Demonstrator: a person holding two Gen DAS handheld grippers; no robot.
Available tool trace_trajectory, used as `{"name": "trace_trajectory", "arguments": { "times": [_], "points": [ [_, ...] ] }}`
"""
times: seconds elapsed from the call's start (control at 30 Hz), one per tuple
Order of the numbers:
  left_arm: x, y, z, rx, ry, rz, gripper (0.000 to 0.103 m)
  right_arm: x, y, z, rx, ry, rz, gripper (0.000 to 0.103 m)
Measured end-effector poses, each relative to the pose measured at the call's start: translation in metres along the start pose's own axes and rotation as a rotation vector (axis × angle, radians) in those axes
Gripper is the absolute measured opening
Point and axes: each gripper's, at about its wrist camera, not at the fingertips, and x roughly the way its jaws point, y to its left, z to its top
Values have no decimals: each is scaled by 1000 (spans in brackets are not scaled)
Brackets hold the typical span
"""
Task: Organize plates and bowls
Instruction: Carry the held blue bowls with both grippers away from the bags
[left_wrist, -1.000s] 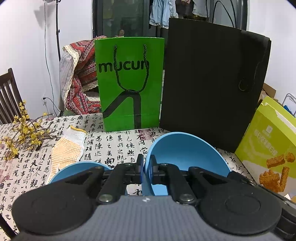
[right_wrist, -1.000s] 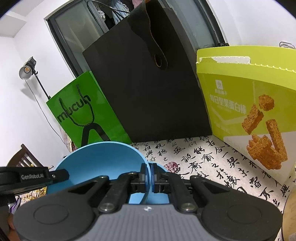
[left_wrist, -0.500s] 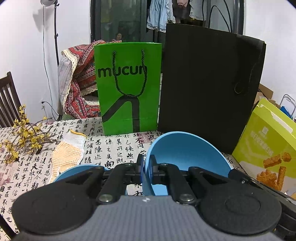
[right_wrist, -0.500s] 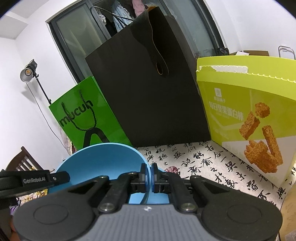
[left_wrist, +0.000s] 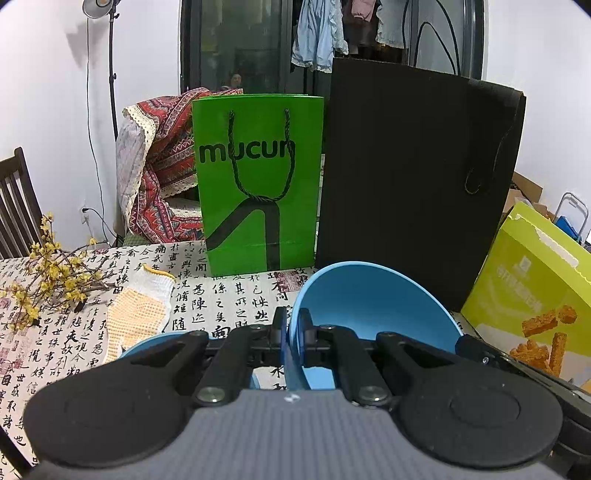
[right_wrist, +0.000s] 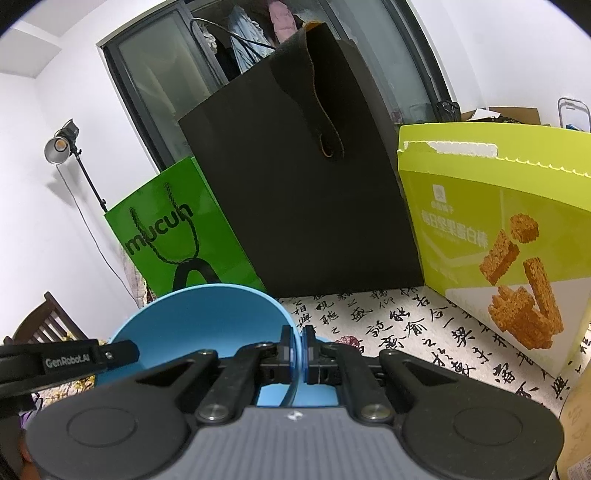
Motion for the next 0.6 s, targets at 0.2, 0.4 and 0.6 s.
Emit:
{"name": "trace_trajectory", "arguments": {
  "times": [0.2, 0.4, 0.6],
  "points": [
    [-10, 8, 1, -8, -13, -13, 7, -9, 6, 1, -7, -20, 15, 4],
    [-21, 15, 0, -15, -23, -18, 7, -17, 16, -1, -23, -30, 17, 4],
    [-28, 27, -1, -42, -17, -29, 7, -24, 28, -1, -44, -39, 8, 4]
  ]
}}
